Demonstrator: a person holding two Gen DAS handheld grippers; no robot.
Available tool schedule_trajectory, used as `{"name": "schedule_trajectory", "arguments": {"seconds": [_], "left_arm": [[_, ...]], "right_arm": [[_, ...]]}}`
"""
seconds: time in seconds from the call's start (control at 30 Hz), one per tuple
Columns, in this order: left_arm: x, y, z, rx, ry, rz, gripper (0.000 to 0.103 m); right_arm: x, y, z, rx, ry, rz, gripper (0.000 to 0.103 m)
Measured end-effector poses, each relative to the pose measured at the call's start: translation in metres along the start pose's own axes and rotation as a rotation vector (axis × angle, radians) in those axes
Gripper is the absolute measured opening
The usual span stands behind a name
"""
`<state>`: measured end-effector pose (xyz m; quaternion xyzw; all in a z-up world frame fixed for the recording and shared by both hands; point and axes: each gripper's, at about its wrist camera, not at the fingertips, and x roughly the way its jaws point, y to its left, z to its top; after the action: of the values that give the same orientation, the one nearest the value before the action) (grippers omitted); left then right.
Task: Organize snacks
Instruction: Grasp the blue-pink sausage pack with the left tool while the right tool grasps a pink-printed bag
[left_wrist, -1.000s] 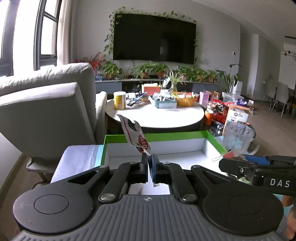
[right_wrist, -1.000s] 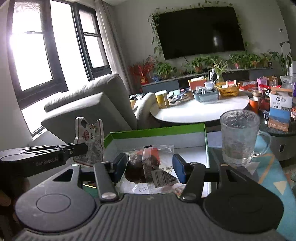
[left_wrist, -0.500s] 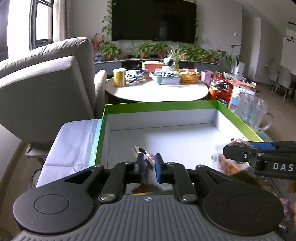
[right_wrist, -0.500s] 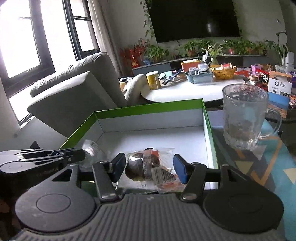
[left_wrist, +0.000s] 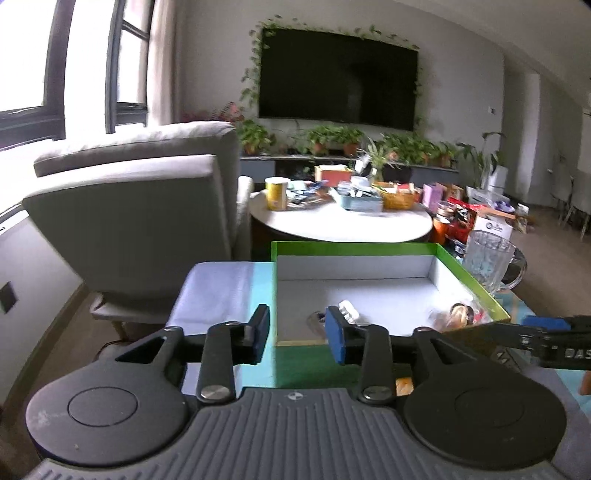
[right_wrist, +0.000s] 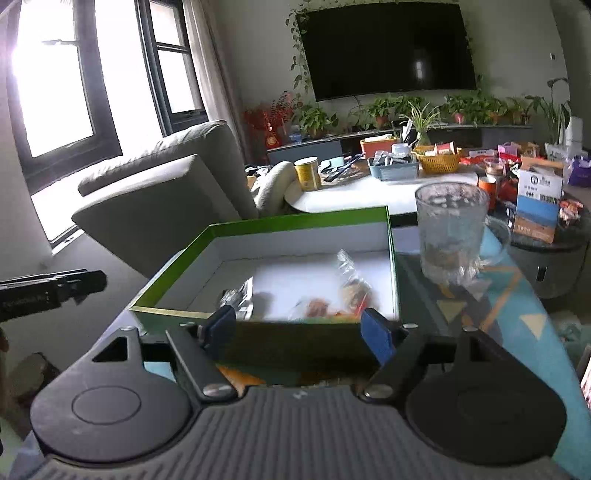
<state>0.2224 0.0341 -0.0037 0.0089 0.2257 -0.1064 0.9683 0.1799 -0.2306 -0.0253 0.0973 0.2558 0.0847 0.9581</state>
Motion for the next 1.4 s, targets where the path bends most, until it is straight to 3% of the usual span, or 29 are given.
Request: {"name": "schedule_trajectory", "arguments": {"seconds": [0.13,0.3,0.47,0.7,1.03,1.1,1.23,1.4], "left_arm": [[-0.033,0.014,-0.015,-0.030,0.004,0.035,0.037],[-0.067,0.028,-0.039,-0.074,0.021,0.082,0.055],[-0.077,0.032,-0.072,-0.073,0.104,0.078,0.056],[-0.057,0.033,-0.097,-0.063,0.201,0.085,0.056],[-0.019,0.029,-0.113,-0.066,0.242,0.050,0.058],[-0.015,0.027,-0.114,-0.060,0.236,0.036,0.062],[-0.007,0.018,-0.116,0.013,0.207,0.073,0.064],[0.000,0.023,-0.113,-0.023,0.207,0.080,0.064]], "right_arm": [[-0.027,0.003,-0.011,-0.023,0.011,-0.001,0.062],[-0.060,0.007,-0.023,-0.049,0.014,-0.006,0.062],[-0.087,0.003,-0.032,-0.020,0.006,-0.013,0.062],[-0.102,-0.001,-0.041,-0.013,0.012,-0.025,0.062],[-0.073,-0.014,-0.064,-0.025,0.103,-0.050,0.062],[-0.060,-0.018,-0.067,-0.030,0.129,-0.076,0.062],[-0.046,-0.026,-0.066,-0.047,0.140,-0.112,0.062],[-0.023,-0.032,-0.062,-0.079,0.152,-0.104,0.062]]}}
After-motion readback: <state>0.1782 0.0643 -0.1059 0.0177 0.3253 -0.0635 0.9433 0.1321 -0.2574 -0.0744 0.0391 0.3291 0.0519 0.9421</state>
